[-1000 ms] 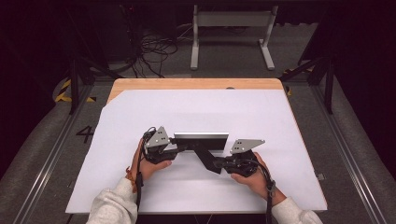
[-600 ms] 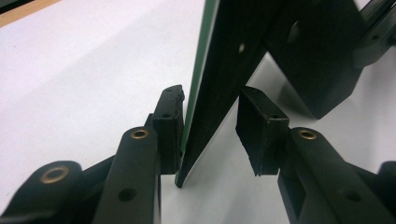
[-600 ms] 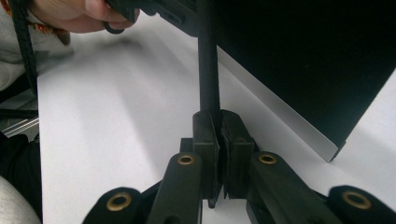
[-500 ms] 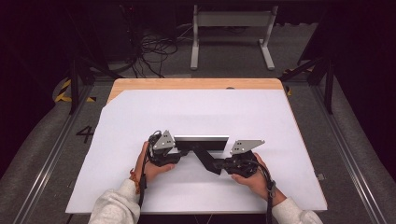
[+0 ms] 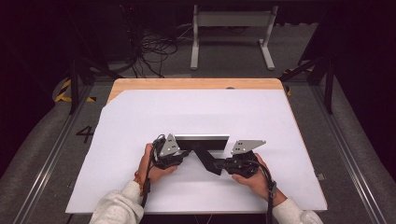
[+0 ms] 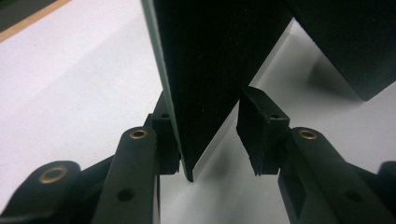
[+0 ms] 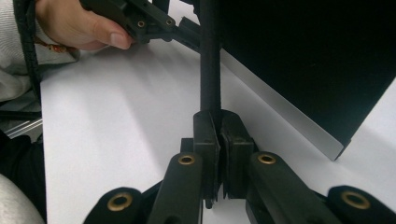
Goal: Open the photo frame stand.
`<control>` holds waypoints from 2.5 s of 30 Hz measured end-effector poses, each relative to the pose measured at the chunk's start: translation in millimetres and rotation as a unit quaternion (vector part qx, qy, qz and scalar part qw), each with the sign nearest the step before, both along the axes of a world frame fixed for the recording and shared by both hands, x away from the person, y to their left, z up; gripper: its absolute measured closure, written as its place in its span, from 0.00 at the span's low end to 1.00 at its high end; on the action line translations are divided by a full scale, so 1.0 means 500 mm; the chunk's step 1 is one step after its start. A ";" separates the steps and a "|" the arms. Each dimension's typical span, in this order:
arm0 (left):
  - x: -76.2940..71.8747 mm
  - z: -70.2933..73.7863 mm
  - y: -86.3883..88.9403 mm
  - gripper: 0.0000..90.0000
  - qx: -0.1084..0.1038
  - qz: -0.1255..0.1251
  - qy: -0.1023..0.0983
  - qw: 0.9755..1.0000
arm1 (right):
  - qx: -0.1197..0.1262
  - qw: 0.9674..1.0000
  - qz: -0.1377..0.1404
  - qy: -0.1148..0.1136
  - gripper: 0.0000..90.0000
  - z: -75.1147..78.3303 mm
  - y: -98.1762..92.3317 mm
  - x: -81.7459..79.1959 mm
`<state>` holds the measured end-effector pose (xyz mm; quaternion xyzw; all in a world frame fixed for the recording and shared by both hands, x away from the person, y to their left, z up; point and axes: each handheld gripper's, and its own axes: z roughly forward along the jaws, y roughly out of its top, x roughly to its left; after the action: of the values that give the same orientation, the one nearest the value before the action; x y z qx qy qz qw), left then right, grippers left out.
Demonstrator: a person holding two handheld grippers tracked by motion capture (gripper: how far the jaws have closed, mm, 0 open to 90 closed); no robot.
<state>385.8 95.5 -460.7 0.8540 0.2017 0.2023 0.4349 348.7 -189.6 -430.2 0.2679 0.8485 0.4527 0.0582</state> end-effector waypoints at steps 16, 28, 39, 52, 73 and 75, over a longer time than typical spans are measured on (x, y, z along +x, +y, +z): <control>0.003 -0.001 -0.004 0.69 0.006 0.011 -0.009 1.000 | -0.010 1.000 -0.015 -0.008 0.95 -0.005 -0.001 0.001; 0.002 0.021 0.020 0.66 -0.029 0.002 -0.008 1.000 | -0.005 1.000 -0.021 -0.010 0.93 0.002 -0.014 -0.002; -0.014 0.045 0.036 0.64 -0.047 -0.008 -0.017 0.999 | -0.001 1.000 -0.024 -0.018 0.93 0.012 -0.025 -0.007; -0.022 0.064 0.054 0.65 -0.056 -0.019 -0.020 0.998 | -0.009 0.999 -0.021 -0.038 0.95 0.023 -0.026 -0.020; -0.030 0.081 0.072 0.58 -0.067 -0.030 -0.013 0.997 | -0.024 0.995 -0.042 -0.084 0.98 0.040 -0.031 -0.020; -0.030 0.081 0.070 0.58 -0.067 -0.030 -0.014 0.997 | -0.025 0.995 -0.043 -0.087 0.99 0.042 -0.031 -0.021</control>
<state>370.9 130.3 -420.0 0.8258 0.1830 0.1867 0.4997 338.2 -204.9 -409.2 0.2619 0.8389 0.4501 0.1580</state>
